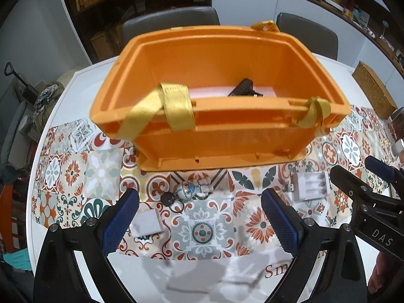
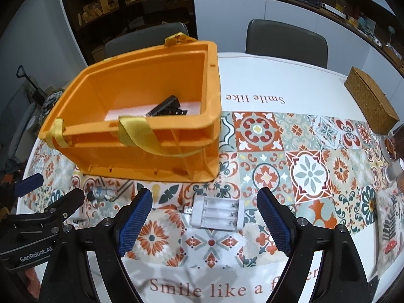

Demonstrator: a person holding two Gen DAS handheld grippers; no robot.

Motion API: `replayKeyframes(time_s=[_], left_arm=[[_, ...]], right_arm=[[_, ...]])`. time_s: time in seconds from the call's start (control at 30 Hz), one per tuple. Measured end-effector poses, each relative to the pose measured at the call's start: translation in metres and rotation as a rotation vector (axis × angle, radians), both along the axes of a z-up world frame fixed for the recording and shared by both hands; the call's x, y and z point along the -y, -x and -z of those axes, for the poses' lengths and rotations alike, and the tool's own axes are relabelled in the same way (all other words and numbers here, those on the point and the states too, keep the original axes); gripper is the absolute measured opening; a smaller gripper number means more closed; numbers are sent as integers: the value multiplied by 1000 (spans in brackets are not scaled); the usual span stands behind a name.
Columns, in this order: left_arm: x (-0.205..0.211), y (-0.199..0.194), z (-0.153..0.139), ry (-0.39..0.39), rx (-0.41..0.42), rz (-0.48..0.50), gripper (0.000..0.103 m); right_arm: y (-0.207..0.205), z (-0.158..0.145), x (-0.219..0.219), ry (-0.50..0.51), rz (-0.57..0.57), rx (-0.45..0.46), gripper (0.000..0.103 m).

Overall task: Organize rigid objects
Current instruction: 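Move both open tools back toward the white charger and plug adapter, then close the right tool around the white battery charger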

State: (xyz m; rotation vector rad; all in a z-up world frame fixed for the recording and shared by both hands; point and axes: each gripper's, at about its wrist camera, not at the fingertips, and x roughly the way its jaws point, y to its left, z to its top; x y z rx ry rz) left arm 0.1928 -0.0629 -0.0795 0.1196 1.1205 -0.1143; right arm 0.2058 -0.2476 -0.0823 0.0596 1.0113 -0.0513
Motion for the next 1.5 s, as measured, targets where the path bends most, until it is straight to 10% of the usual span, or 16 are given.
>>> replayKeyframes(time_s=[1.5], left_arm=[[21, -11, 88, -118, -179, 16, 99]], right_arm=[[-20, 105, 20, 0, 27, -206, 89]])
